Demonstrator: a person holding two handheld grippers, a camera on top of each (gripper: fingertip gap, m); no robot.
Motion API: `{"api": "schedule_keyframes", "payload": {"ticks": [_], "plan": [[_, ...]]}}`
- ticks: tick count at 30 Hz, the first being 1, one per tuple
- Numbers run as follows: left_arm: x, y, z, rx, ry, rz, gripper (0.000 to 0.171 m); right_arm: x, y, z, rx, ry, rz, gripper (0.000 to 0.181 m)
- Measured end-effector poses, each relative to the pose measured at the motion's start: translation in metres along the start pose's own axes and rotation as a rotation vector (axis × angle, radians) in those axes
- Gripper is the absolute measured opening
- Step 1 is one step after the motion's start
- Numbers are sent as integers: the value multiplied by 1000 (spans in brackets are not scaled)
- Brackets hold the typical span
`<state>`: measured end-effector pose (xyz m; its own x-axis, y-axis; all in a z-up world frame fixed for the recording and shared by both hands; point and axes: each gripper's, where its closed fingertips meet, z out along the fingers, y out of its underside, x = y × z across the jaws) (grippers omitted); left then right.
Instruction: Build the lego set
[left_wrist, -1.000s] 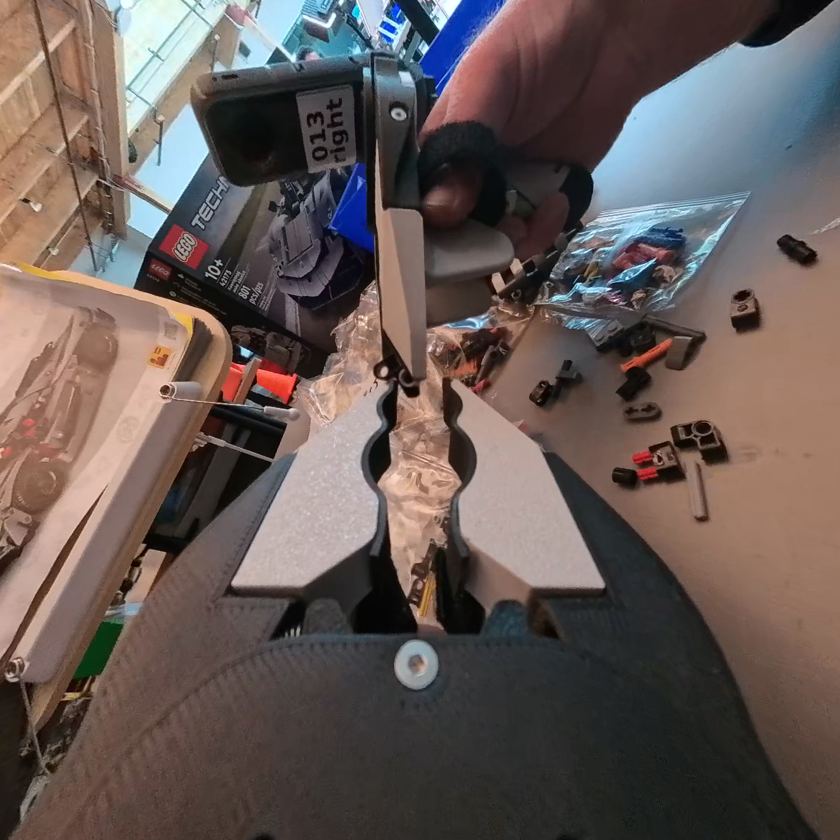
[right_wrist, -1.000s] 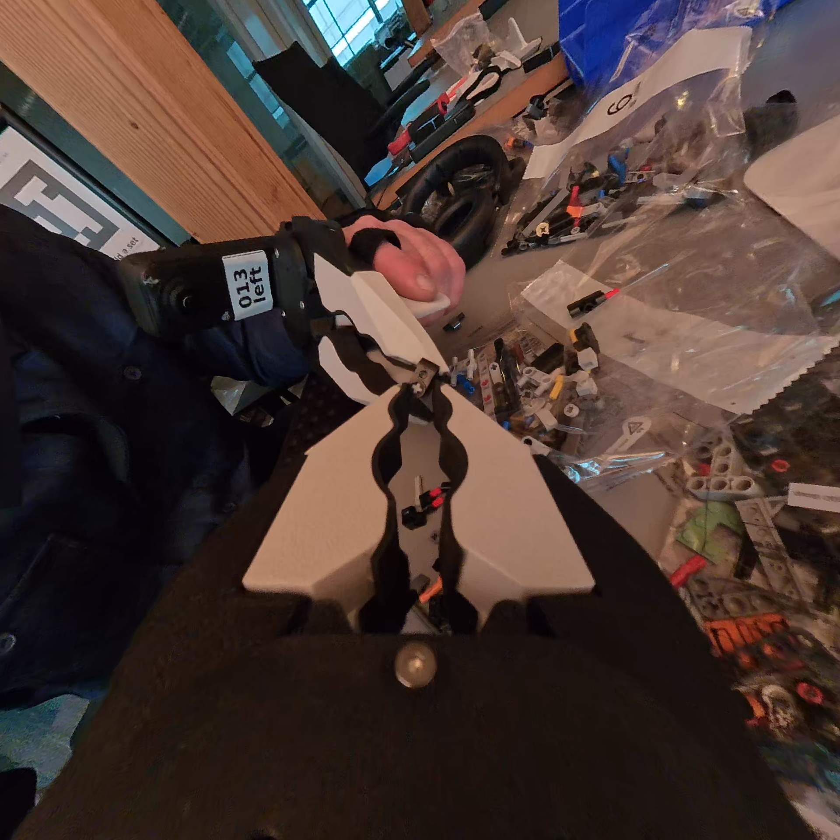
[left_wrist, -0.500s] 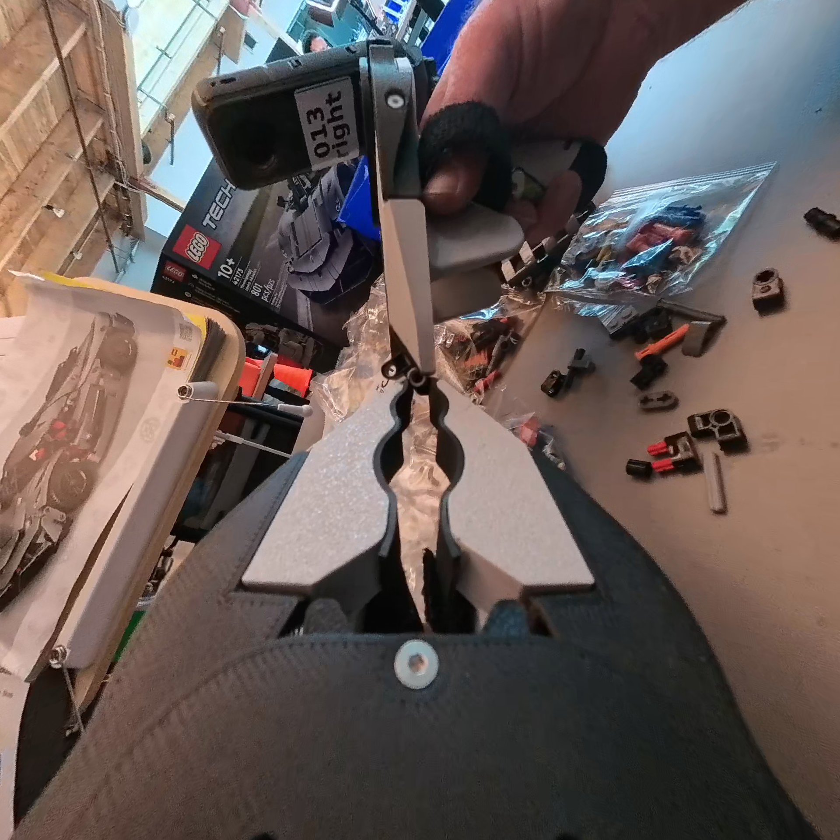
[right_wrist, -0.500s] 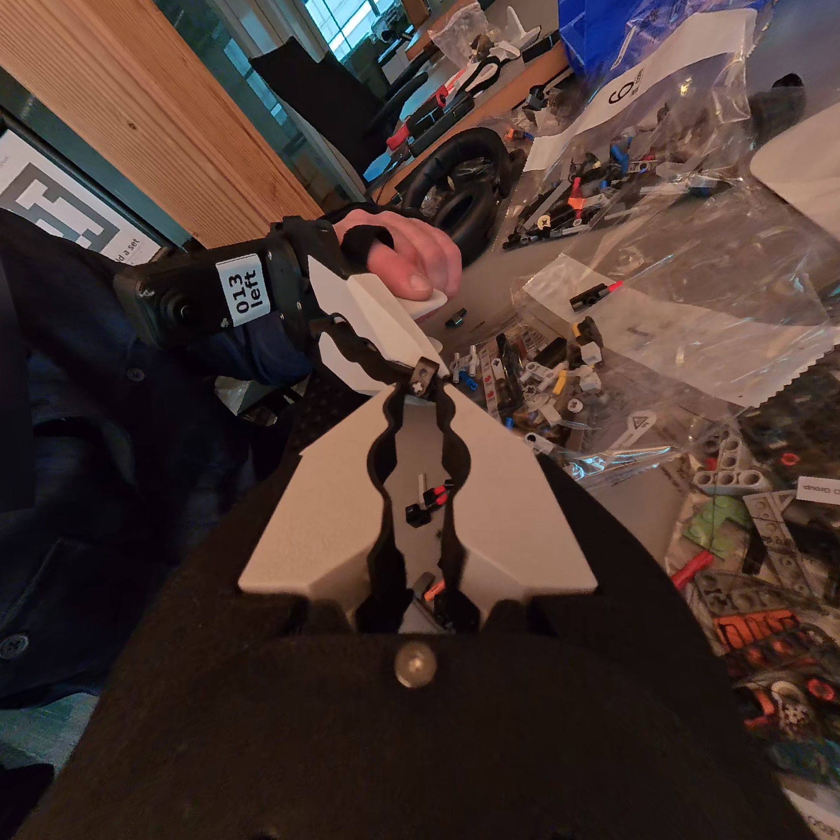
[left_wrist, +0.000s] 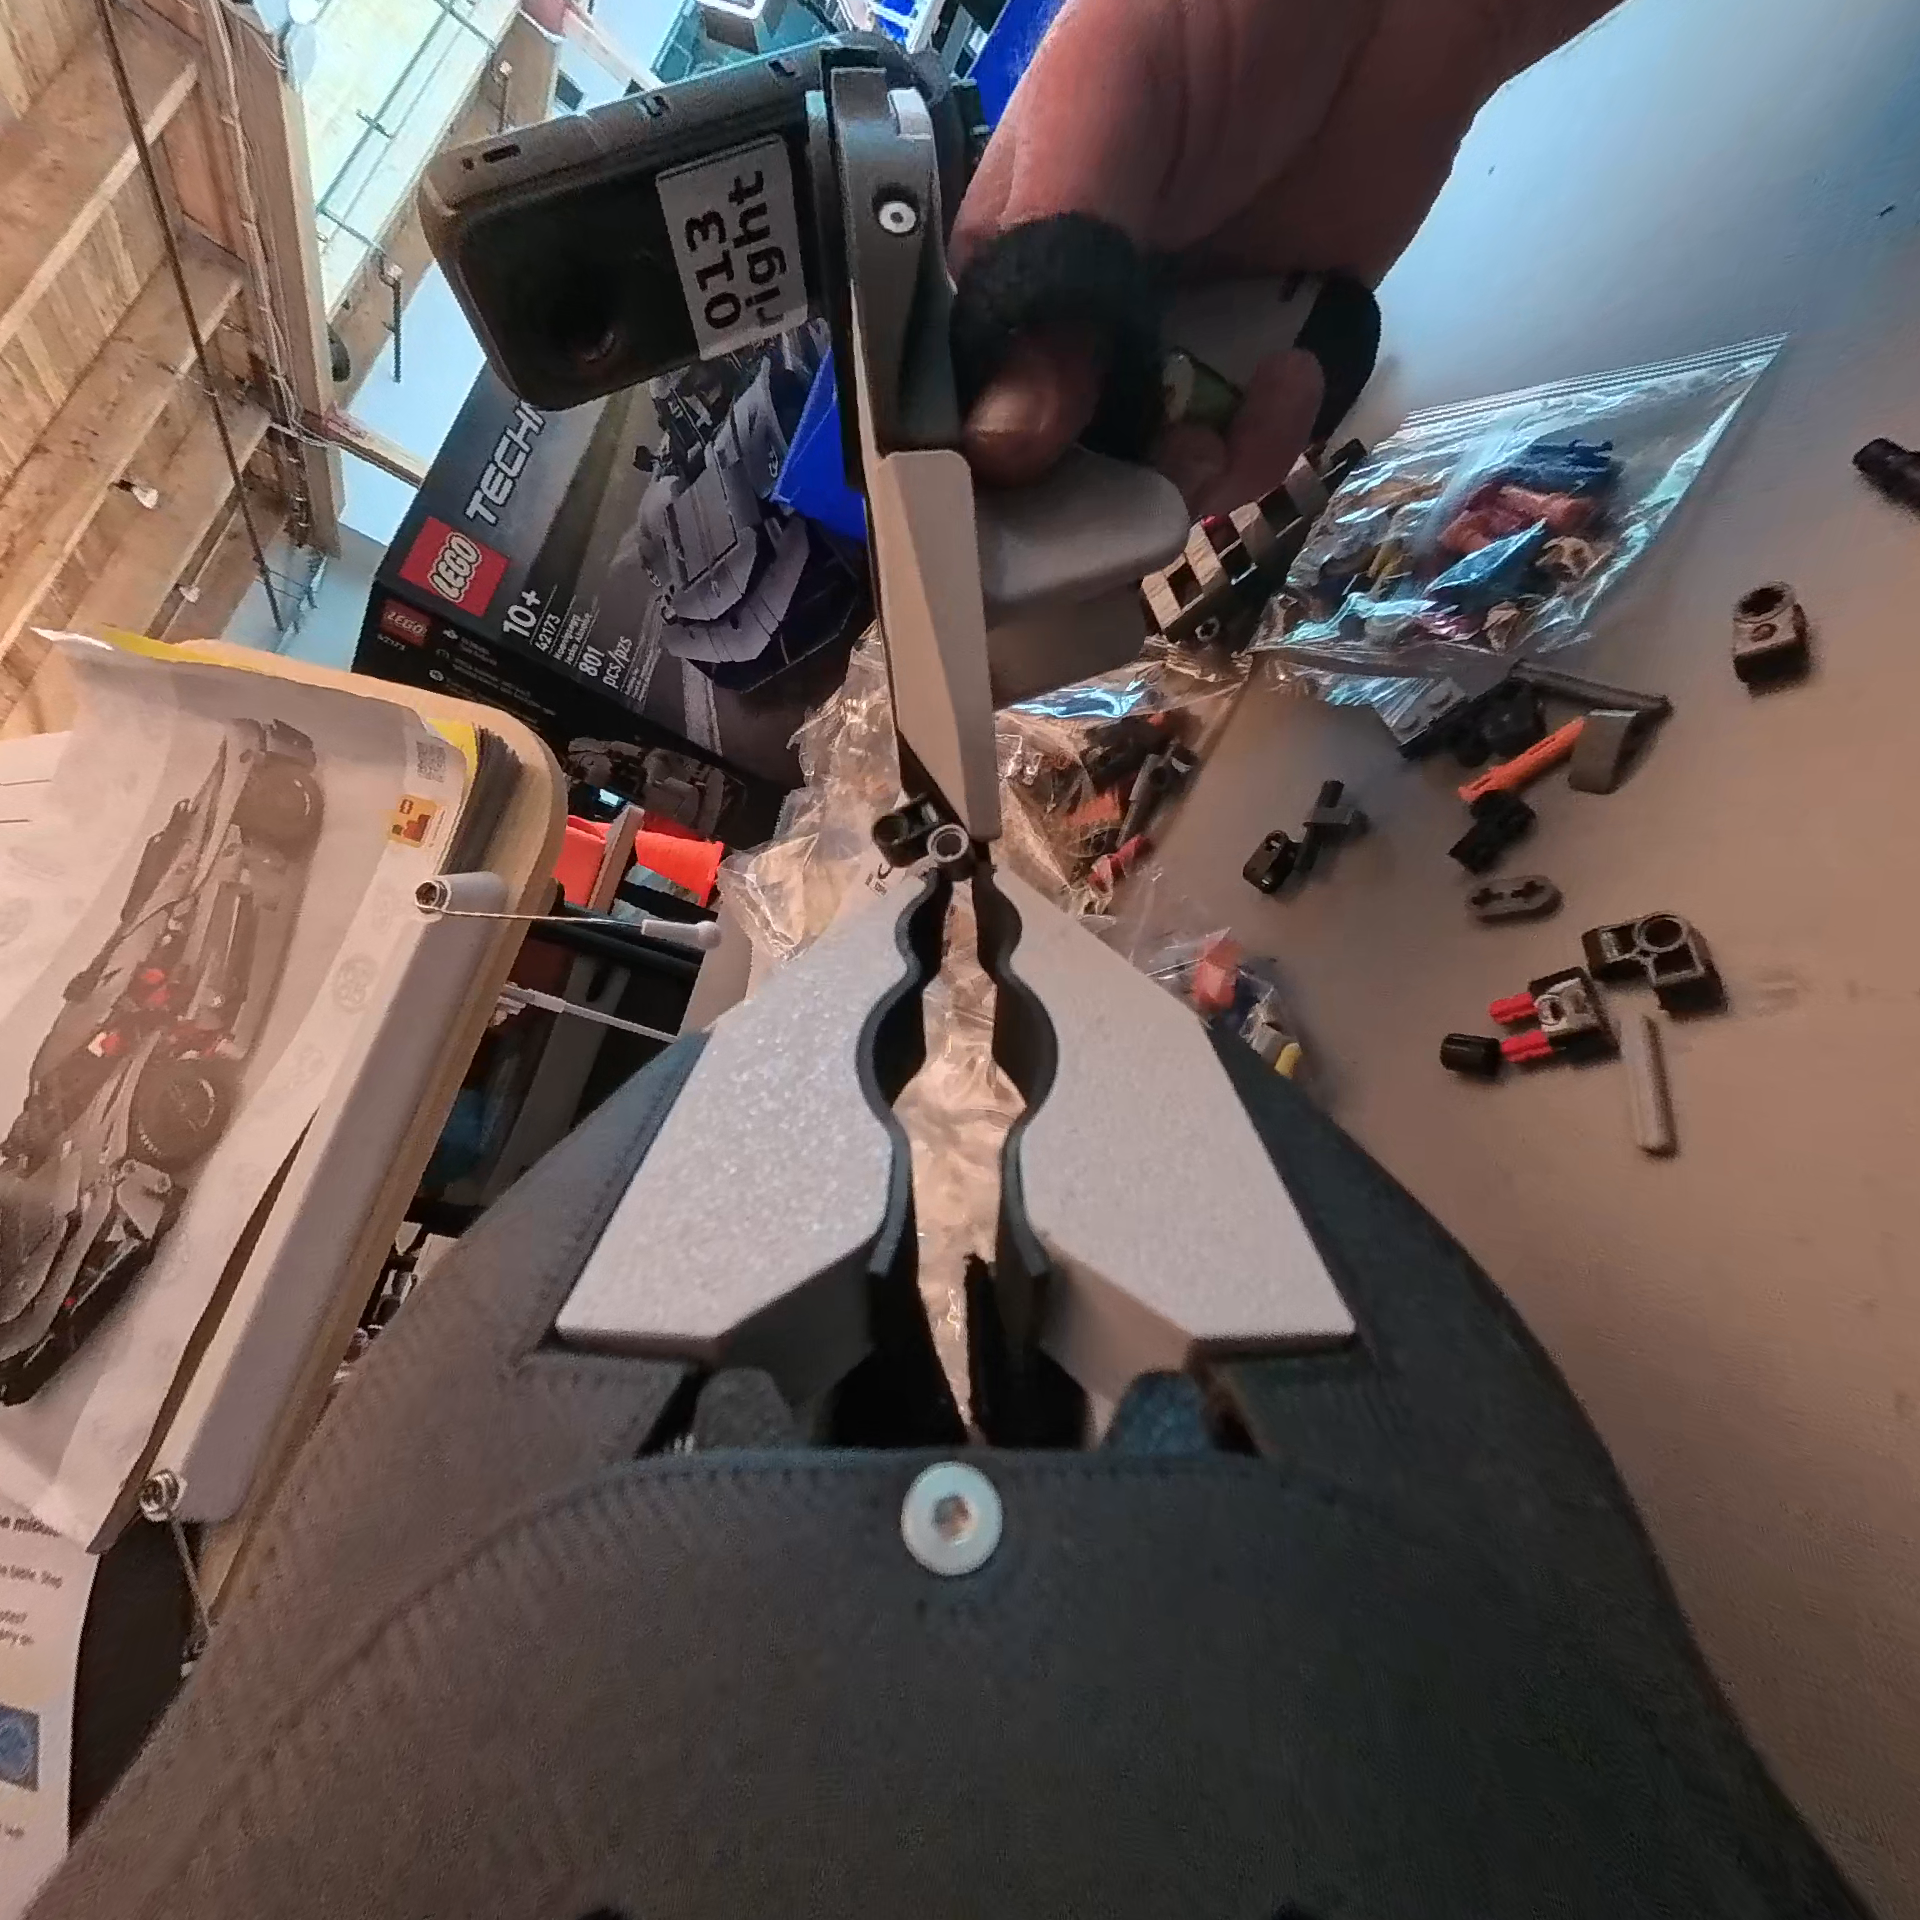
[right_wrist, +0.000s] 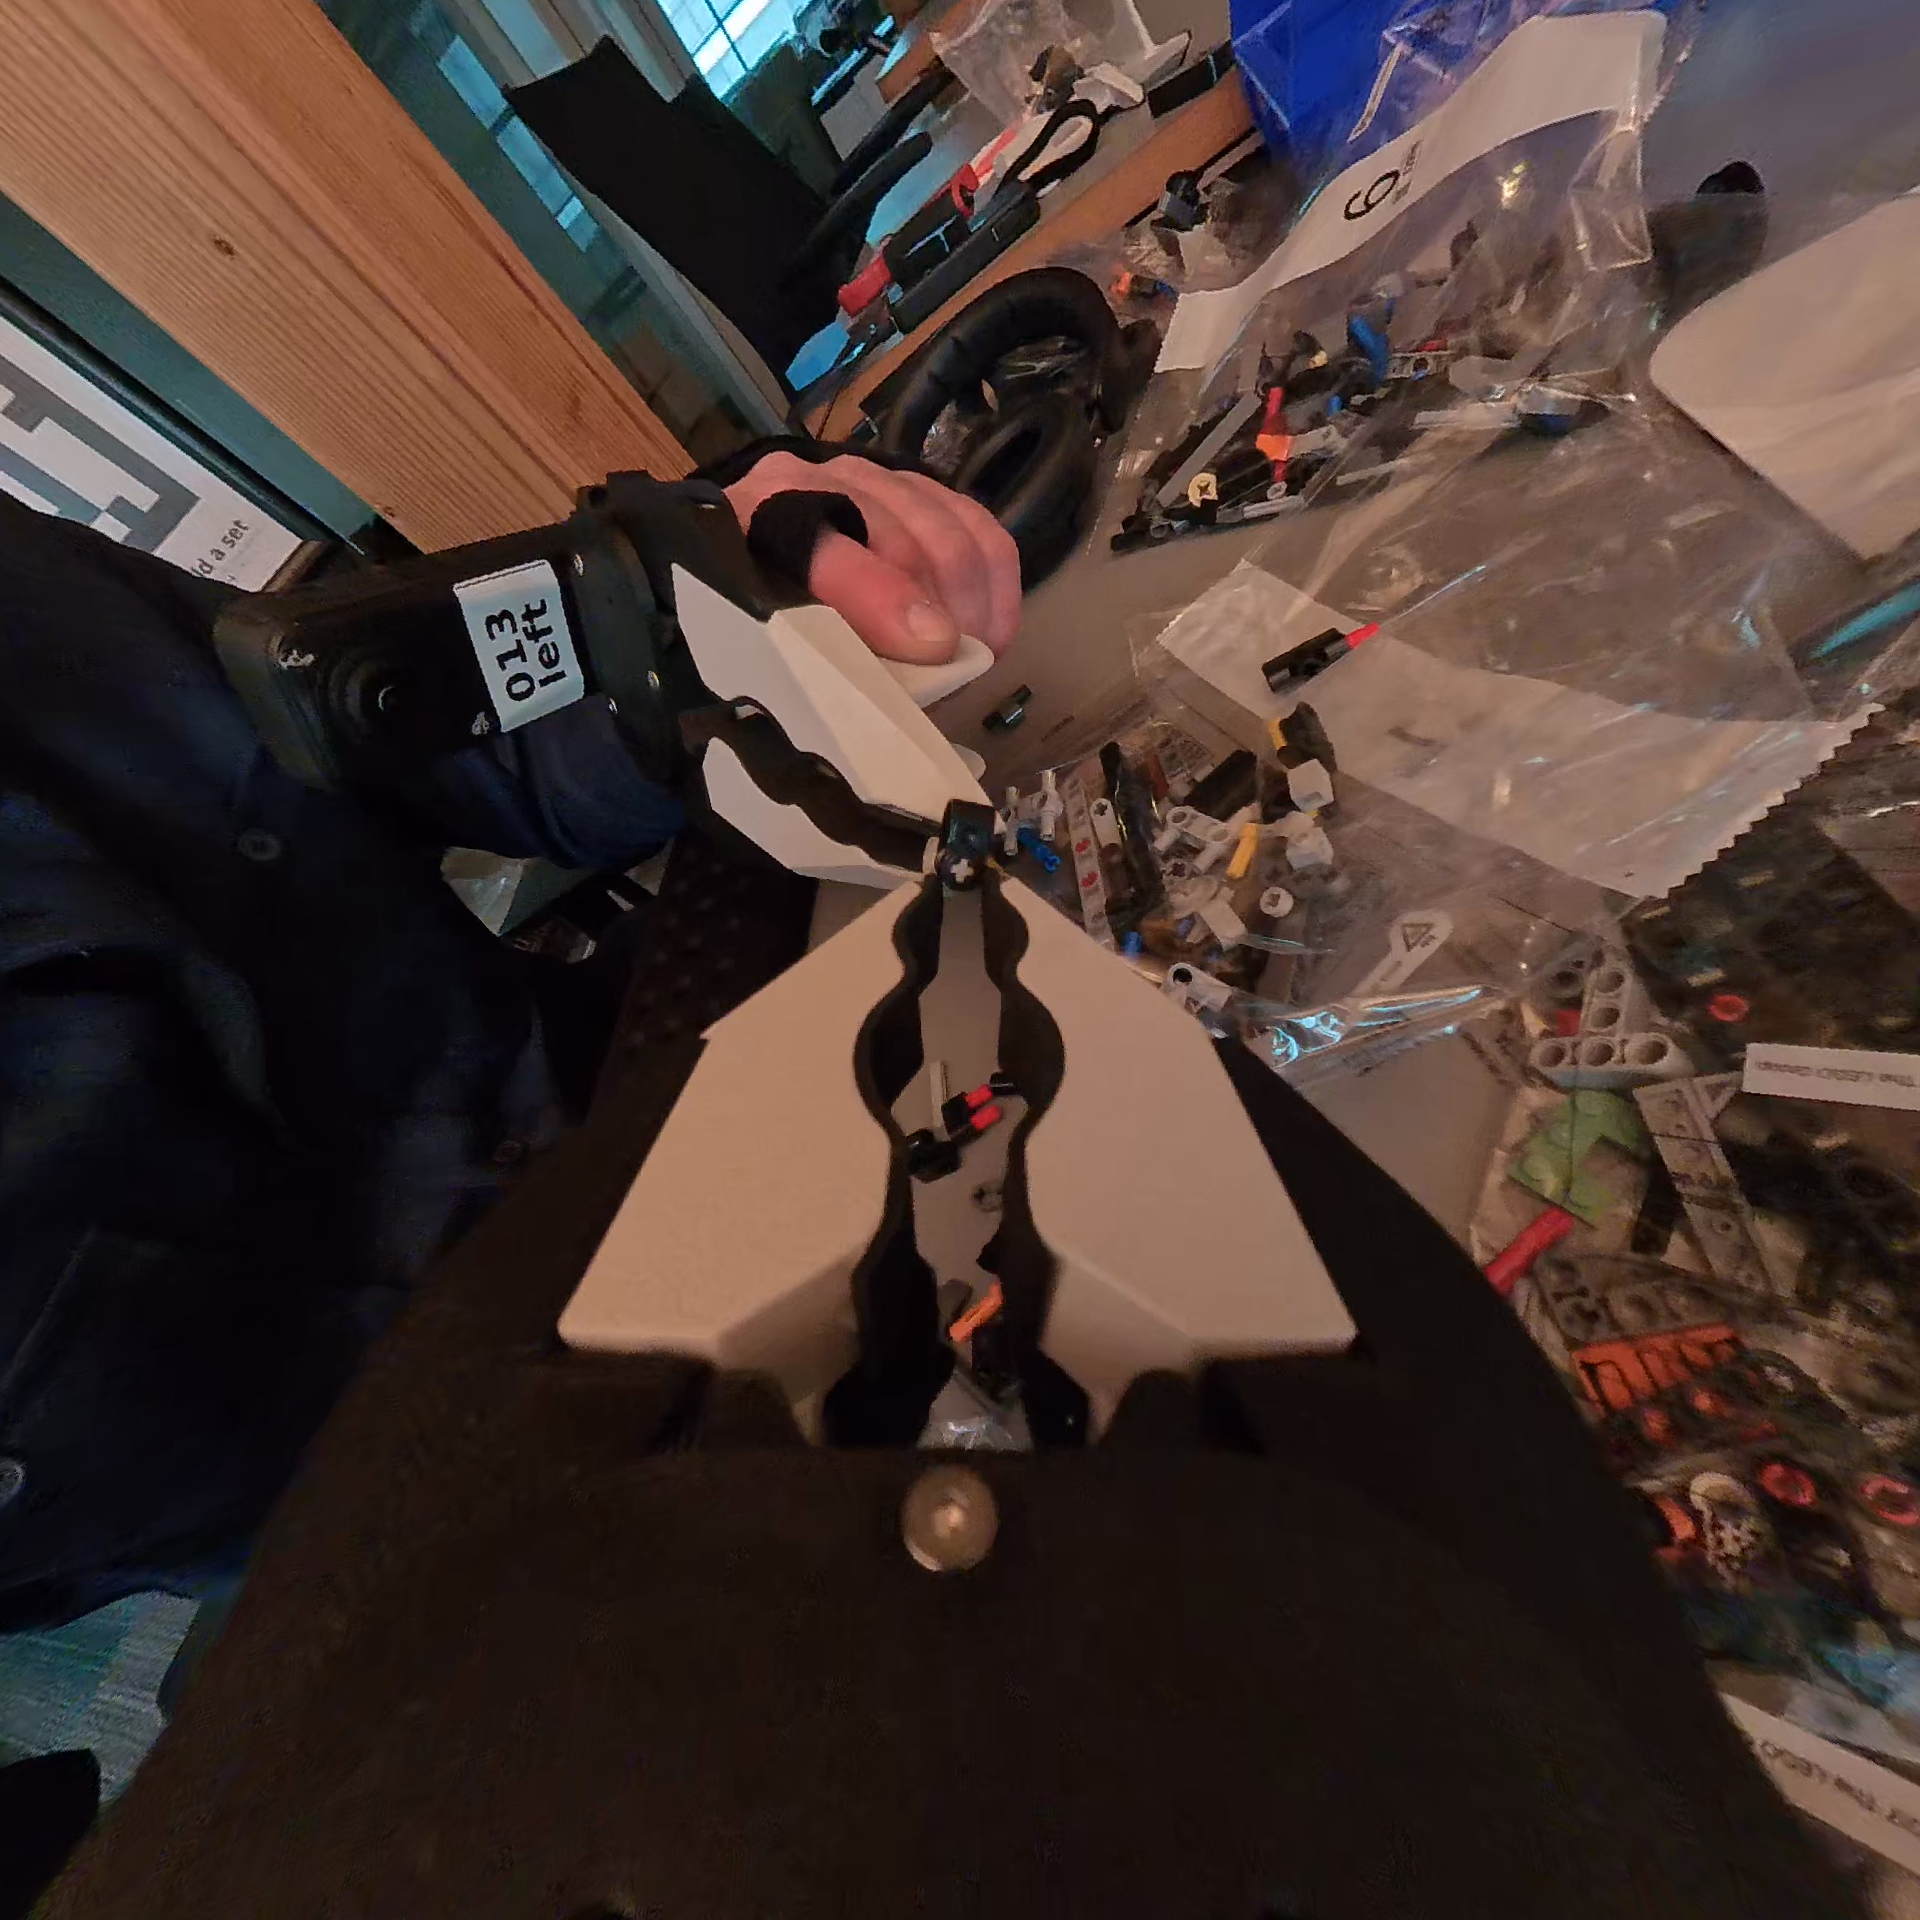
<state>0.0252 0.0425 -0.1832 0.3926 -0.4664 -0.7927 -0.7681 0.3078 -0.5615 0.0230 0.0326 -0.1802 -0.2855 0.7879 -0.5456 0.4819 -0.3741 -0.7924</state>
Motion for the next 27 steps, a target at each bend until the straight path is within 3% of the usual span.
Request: {"api": "schedule_keyframes", "payload": {"ticks": [8, 27], "plan": [[1, 1, 0, -6, 5, 7, 3, -1, -2, -2, 17, -22, 27, 12], [0, -2, 2, -4, -25, 13, 7, -4, -4, 2, 19, -24, 10, 5]]}}
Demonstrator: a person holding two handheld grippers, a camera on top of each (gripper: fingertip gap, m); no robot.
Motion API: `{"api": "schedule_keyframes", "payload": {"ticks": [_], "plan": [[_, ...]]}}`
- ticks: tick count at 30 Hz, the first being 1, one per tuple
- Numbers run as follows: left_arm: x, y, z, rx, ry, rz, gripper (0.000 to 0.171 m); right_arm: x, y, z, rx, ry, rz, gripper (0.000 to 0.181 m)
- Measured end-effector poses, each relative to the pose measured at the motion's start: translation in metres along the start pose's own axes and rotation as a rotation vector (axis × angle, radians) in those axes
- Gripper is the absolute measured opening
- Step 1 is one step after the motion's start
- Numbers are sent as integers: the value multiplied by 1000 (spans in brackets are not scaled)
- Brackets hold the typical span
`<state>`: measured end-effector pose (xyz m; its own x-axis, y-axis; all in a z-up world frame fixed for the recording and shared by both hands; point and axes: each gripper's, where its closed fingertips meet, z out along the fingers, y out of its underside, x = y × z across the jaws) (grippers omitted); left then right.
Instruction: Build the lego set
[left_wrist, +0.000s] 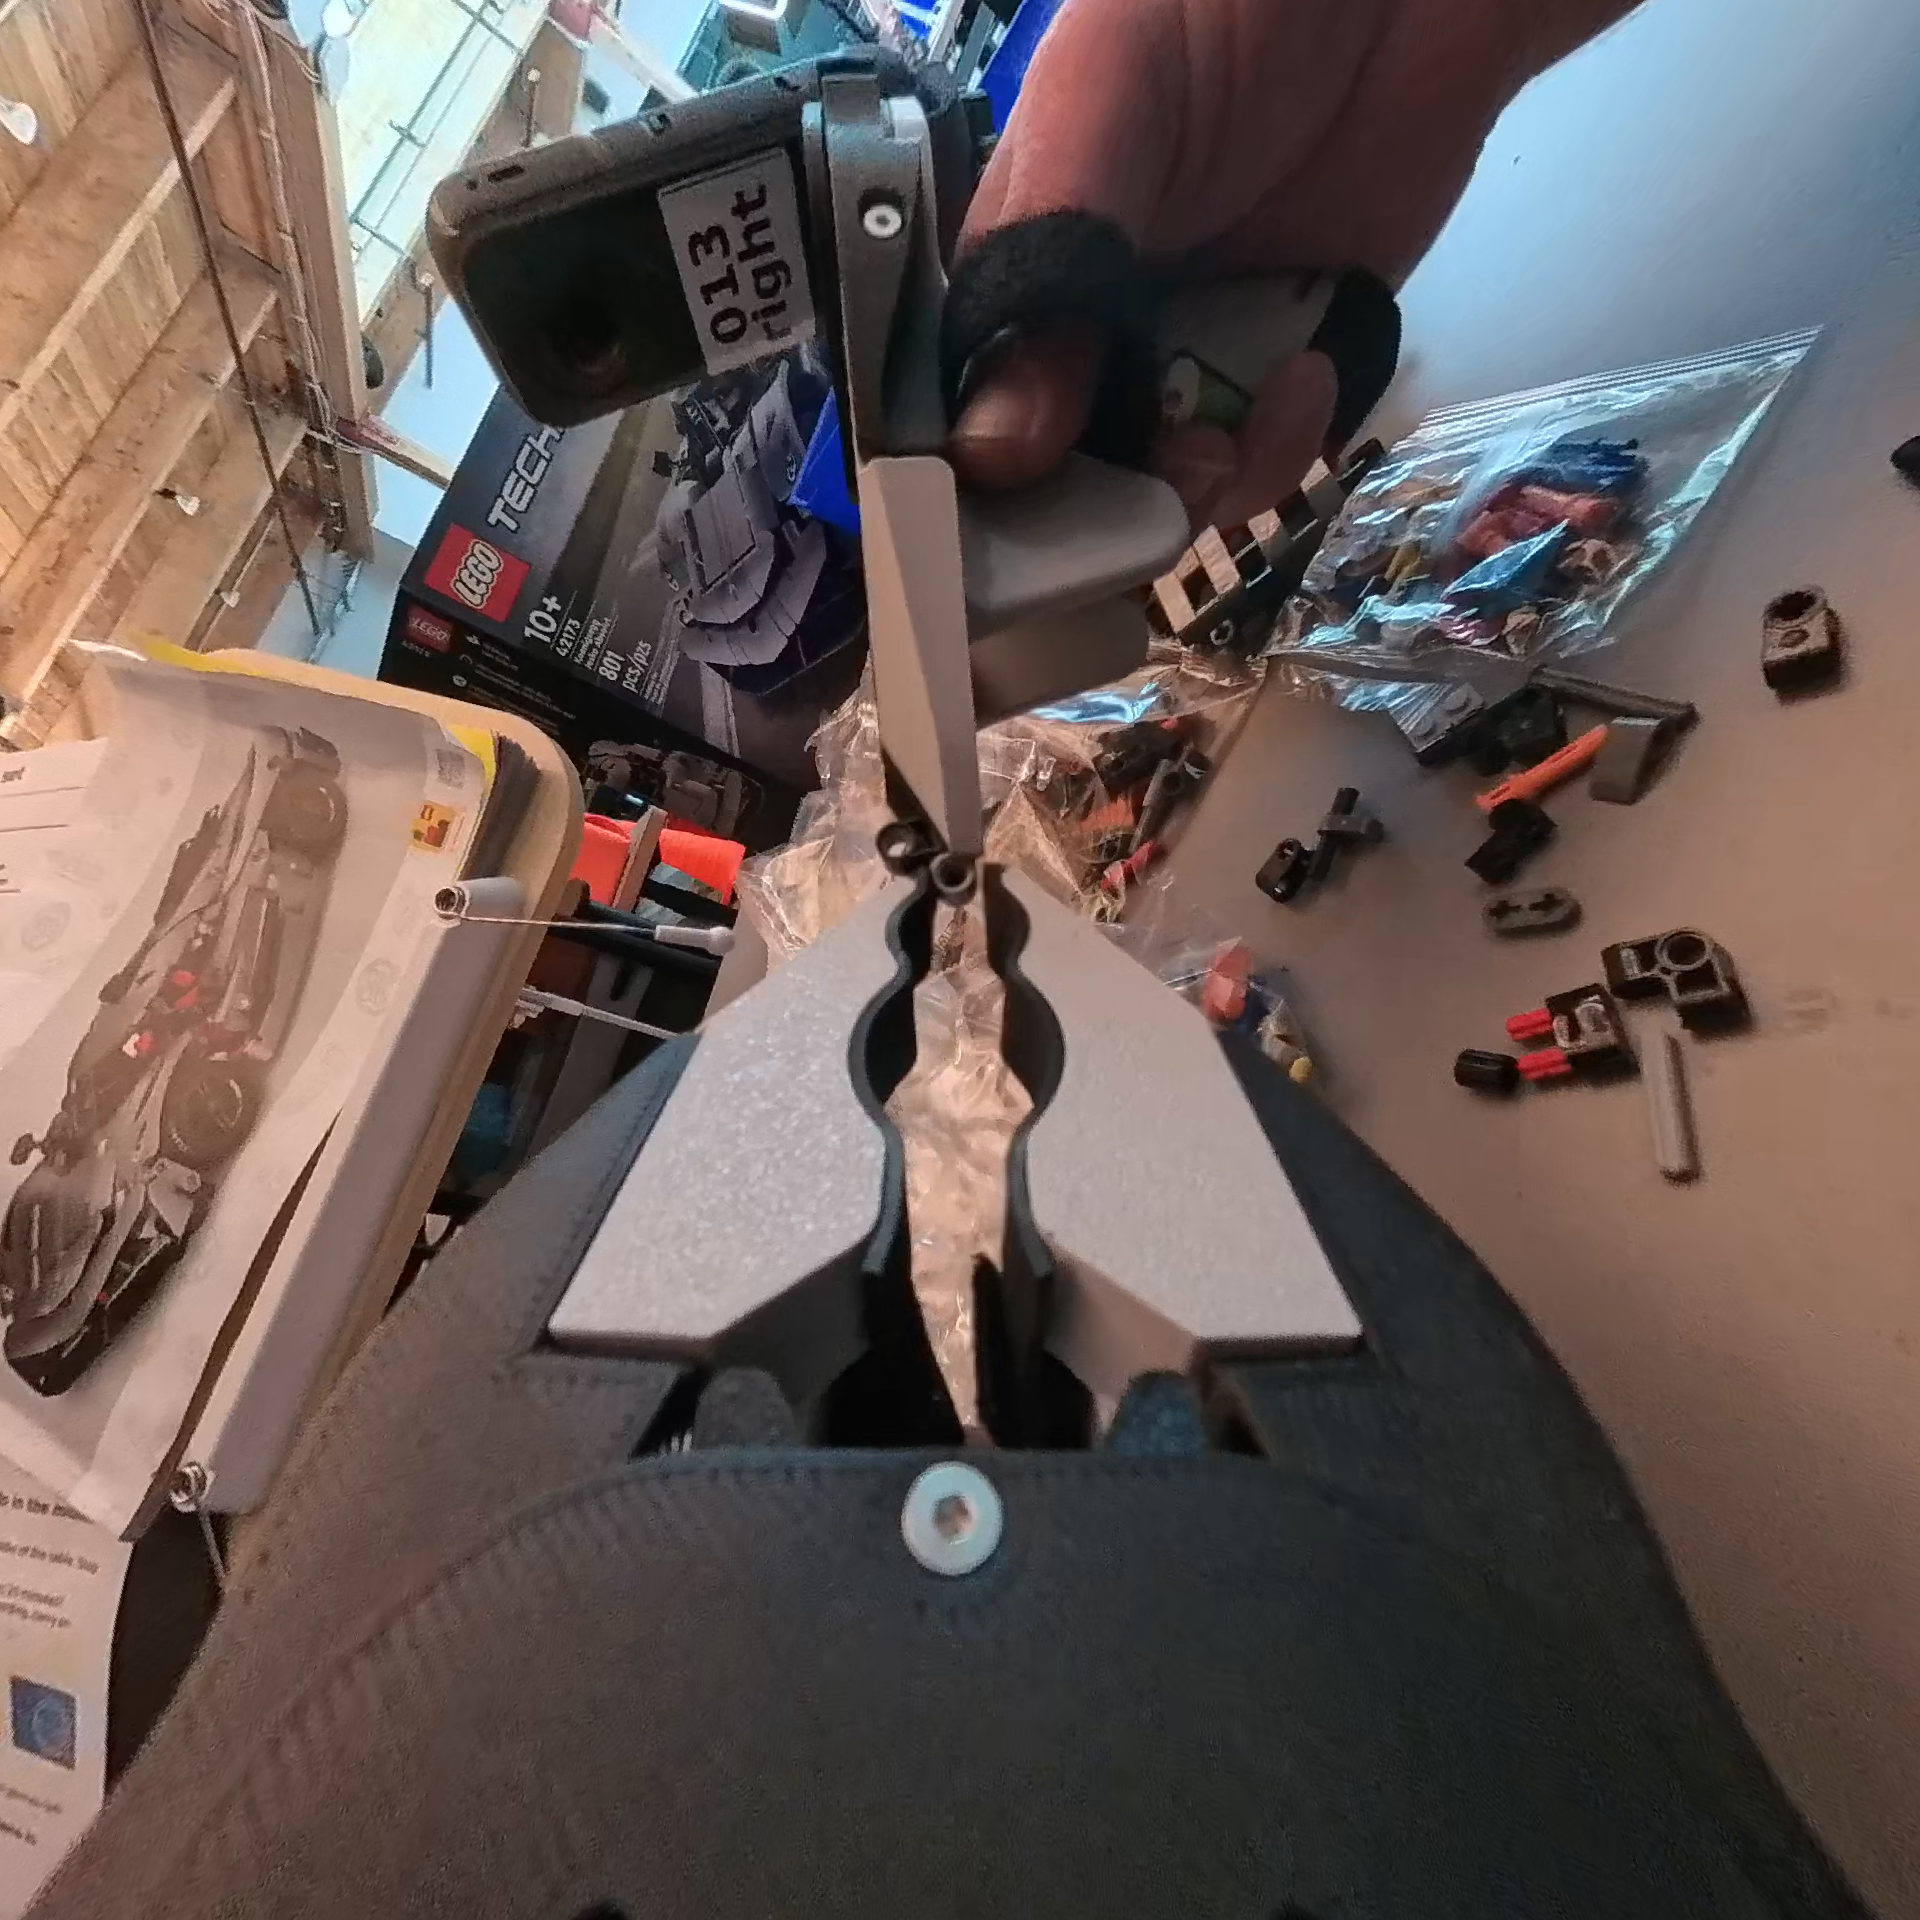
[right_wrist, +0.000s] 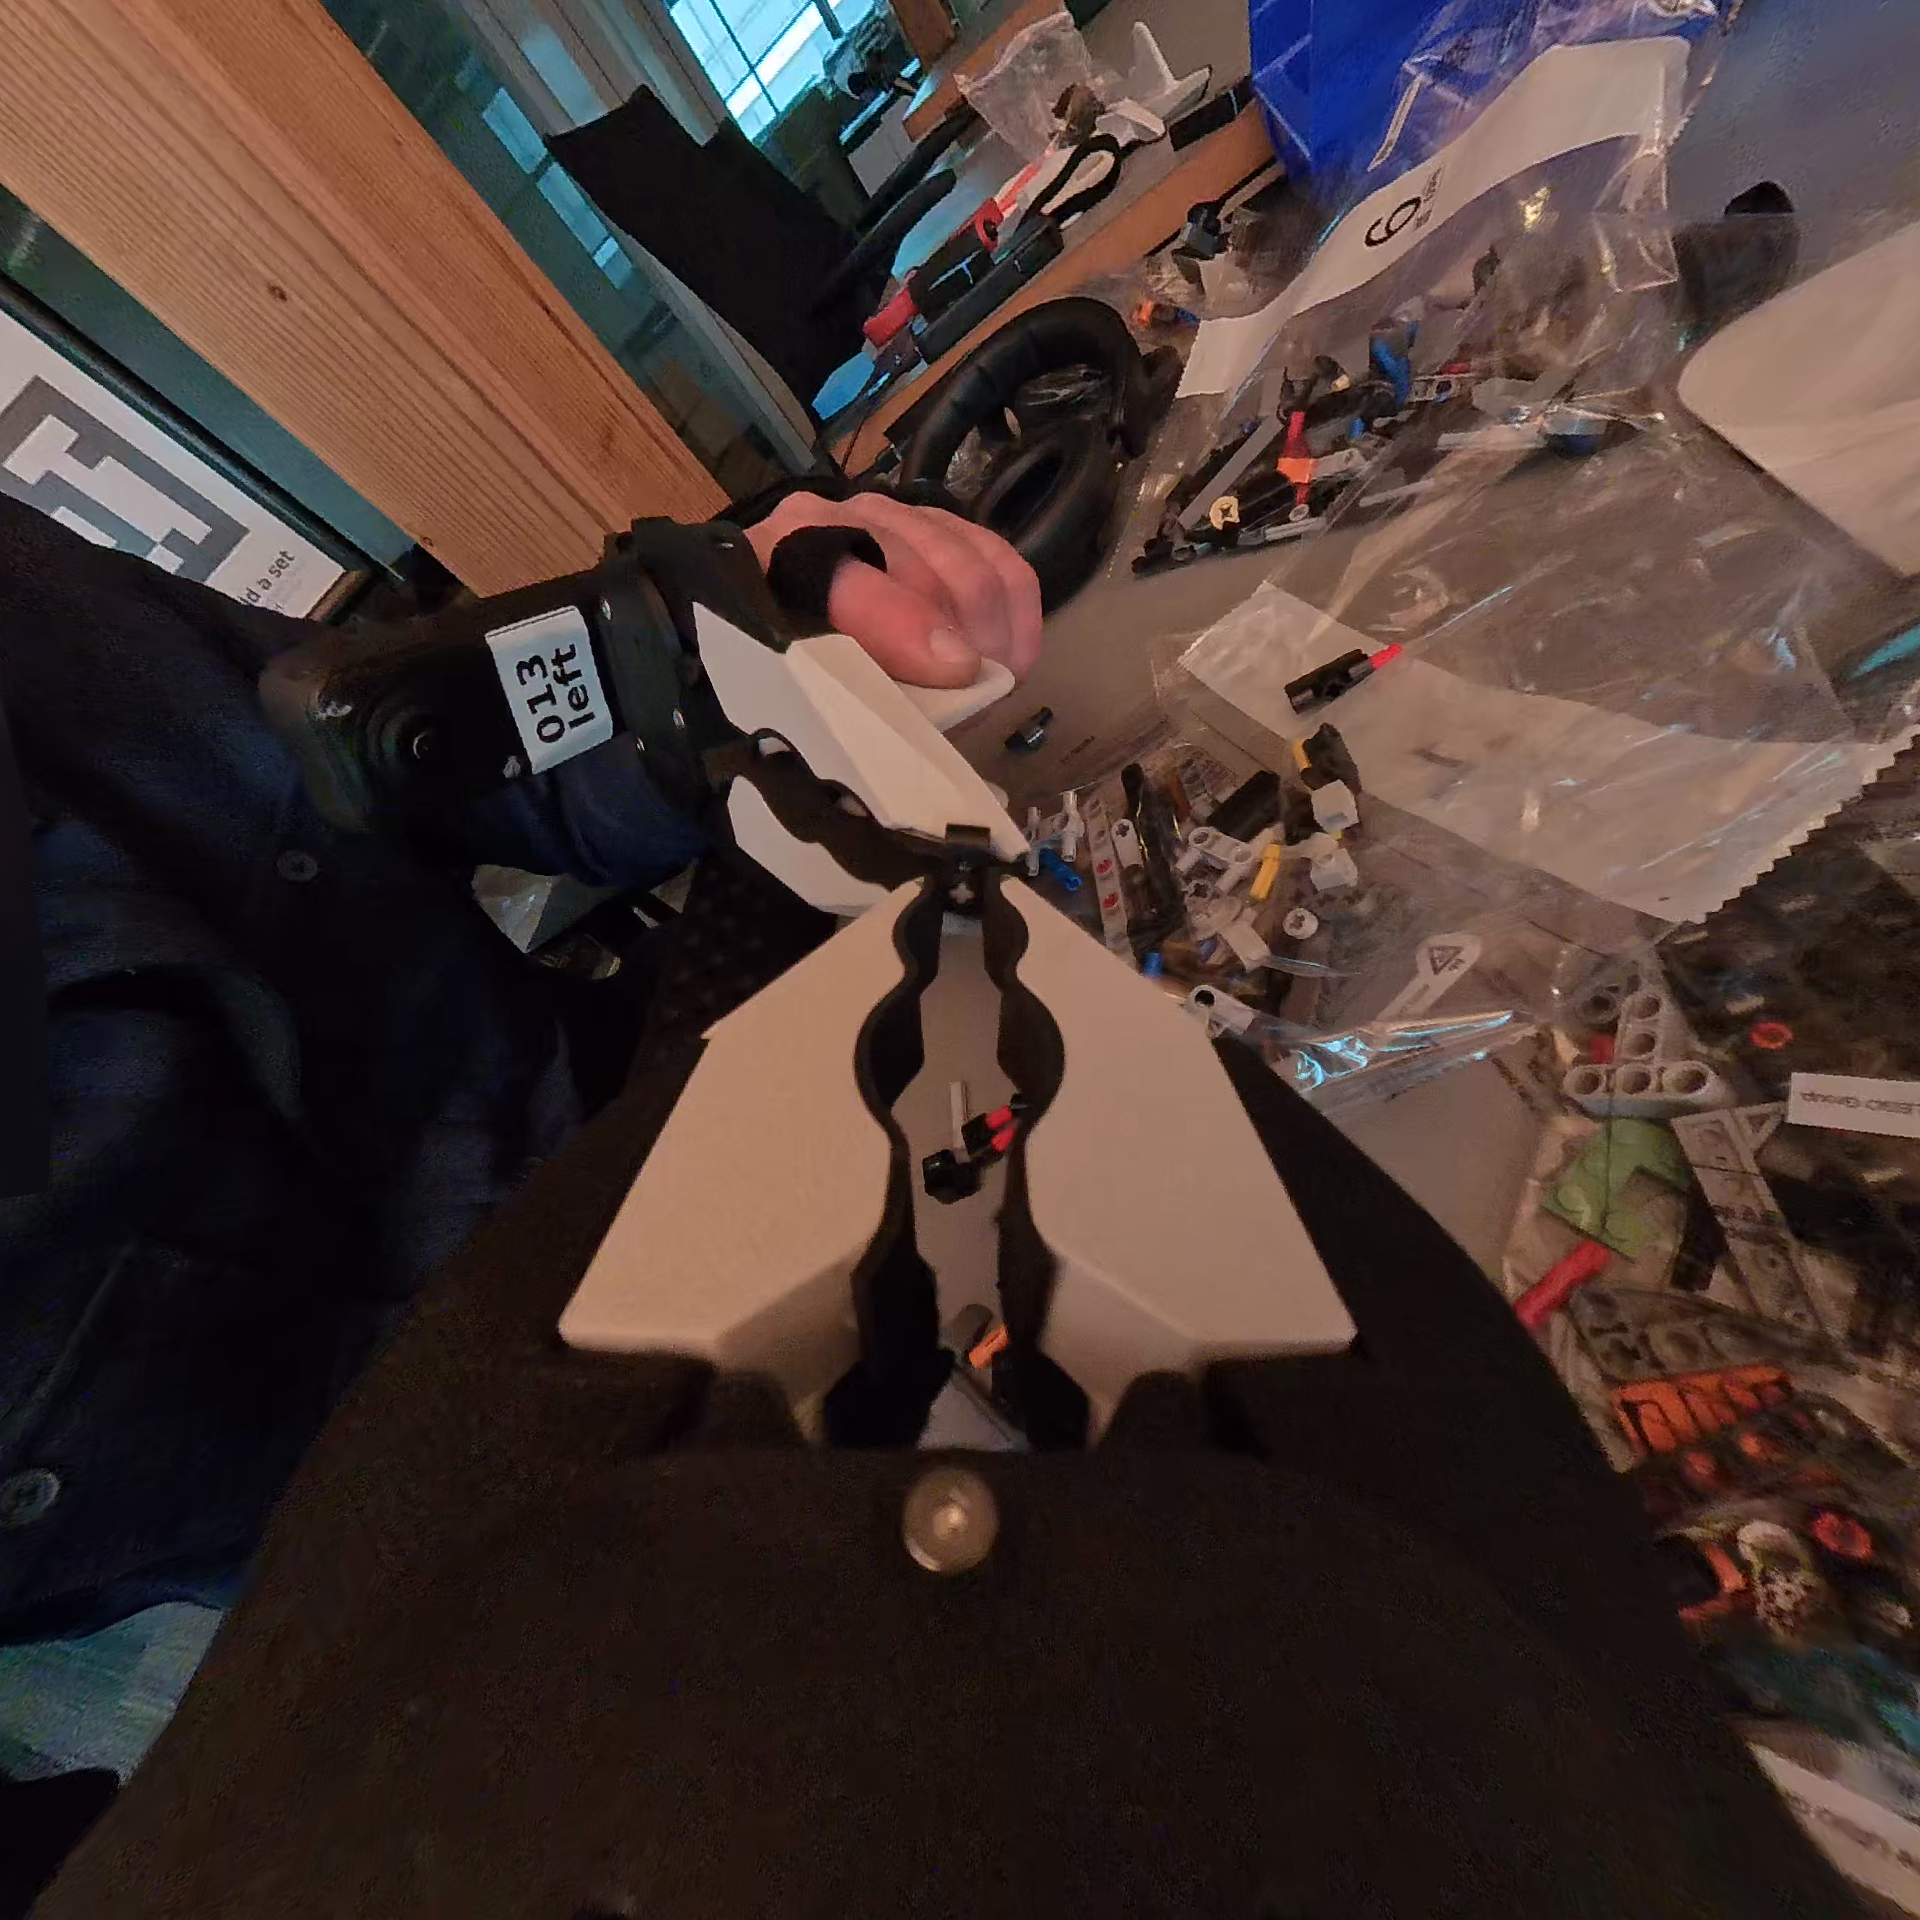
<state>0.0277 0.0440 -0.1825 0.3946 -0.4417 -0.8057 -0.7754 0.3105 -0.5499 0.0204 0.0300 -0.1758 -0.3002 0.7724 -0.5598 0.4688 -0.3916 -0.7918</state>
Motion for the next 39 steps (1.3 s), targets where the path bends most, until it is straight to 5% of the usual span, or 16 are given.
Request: {"api": "schedule_keyframes", "payload": {"ticks": [39], "plan": [[-6, -3, -4, 30, 2, -47, 5, -4, -5, -5, -29, 93, -130, 4]]}}
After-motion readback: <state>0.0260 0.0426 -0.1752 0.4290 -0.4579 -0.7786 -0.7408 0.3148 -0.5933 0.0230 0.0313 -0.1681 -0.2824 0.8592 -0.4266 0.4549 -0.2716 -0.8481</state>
